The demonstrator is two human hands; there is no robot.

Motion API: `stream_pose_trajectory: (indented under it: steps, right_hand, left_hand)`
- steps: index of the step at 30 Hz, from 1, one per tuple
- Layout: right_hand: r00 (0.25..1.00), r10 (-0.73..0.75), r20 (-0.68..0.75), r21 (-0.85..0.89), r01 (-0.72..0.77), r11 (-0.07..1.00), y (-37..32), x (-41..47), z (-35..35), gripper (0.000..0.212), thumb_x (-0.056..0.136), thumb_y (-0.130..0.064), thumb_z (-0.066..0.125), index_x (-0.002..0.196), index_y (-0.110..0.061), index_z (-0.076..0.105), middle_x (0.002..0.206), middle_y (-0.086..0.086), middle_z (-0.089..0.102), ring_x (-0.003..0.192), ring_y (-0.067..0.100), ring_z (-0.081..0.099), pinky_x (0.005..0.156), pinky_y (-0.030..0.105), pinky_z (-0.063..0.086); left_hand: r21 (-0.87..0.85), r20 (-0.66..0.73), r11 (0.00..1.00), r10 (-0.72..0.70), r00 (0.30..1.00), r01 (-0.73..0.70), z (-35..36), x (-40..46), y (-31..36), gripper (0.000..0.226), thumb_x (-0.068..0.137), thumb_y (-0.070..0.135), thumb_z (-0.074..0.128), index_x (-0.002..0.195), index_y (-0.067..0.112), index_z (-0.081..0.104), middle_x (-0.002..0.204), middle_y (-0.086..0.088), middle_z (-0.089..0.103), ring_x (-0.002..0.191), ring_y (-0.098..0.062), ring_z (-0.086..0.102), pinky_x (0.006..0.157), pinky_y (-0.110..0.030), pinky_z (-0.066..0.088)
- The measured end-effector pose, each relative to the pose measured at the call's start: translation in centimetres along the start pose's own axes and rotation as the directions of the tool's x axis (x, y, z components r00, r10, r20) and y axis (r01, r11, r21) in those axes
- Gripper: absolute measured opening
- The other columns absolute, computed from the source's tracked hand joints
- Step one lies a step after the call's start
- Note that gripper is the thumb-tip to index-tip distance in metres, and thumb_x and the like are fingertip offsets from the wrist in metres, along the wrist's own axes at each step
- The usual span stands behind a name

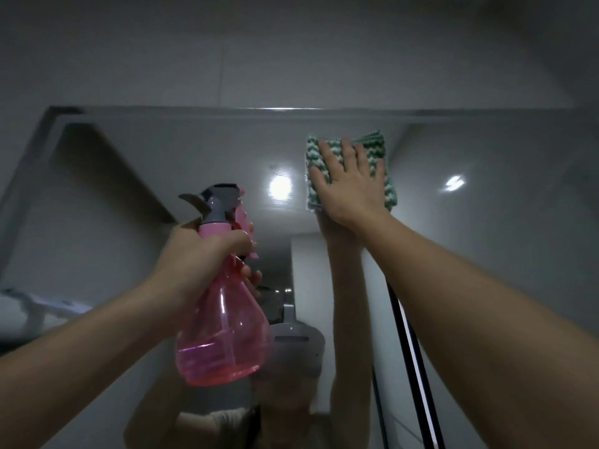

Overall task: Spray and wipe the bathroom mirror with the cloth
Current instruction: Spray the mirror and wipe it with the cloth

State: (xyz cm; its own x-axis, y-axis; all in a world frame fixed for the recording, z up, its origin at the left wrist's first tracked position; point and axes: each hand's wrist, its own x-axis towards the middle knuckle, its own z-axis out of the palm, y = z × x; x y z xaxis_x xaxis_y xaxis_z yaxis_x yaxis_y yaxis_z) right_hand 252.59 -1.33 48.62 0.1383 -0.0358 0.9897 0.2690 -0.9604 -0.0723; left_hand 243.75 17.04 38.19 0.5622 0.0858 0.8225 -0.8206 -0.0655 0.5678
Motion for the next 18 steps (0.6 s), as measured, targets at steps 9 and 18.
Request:
stream_pose_trajectory:
  steps: [9, 18]
  right_hand:
    - [0.974, 0.223, -0.033, 0.045, -0.221, 0.974, -9.5, -0.2, 2.0, 0.056, 0.100, -0.046, 0.015, 0.151, -0.030, -0.002, 0.159, 0.008, -0.008, 0.145, 0.029, -0.011, 0.112, 0.056, -0.012]
    - [0.986, -0.153, 0.069, 0.004, 0.153, 0.988, -13.1, -12.8, 4.1, 0.057, 0.100, -0.051, 0.017, 0.150, -0.035, -0.005, 0.158, 0.002, -0.015, 0.145, 0.022, -0.017, 0.115, 0.050, -0.014]
  left_hand:
    - [-0.030, -0.005, 0.999, 0.027, 1.000, -0.027, -8.5, 0.3, 0.0, 0.027, 0.076, -0.005, 0.058, 0.103, -0.011, 0.059, 0.073, -0.026, 0.056, 0.048, -0.022, 0.053, 0.046, -0.028, 0.052]
    - [0.246, -0.050, 0.958, -0.140, 0.989, 0.148, -13.9, -3.1, -6.0, 0.053, 0.054, 0.032, 0.079, 0.101, 0.012, 0.065, 0.090, -0.015, 0.072, 0.082, -0.036, 0.069, 0.079, -0.059, 0.054]
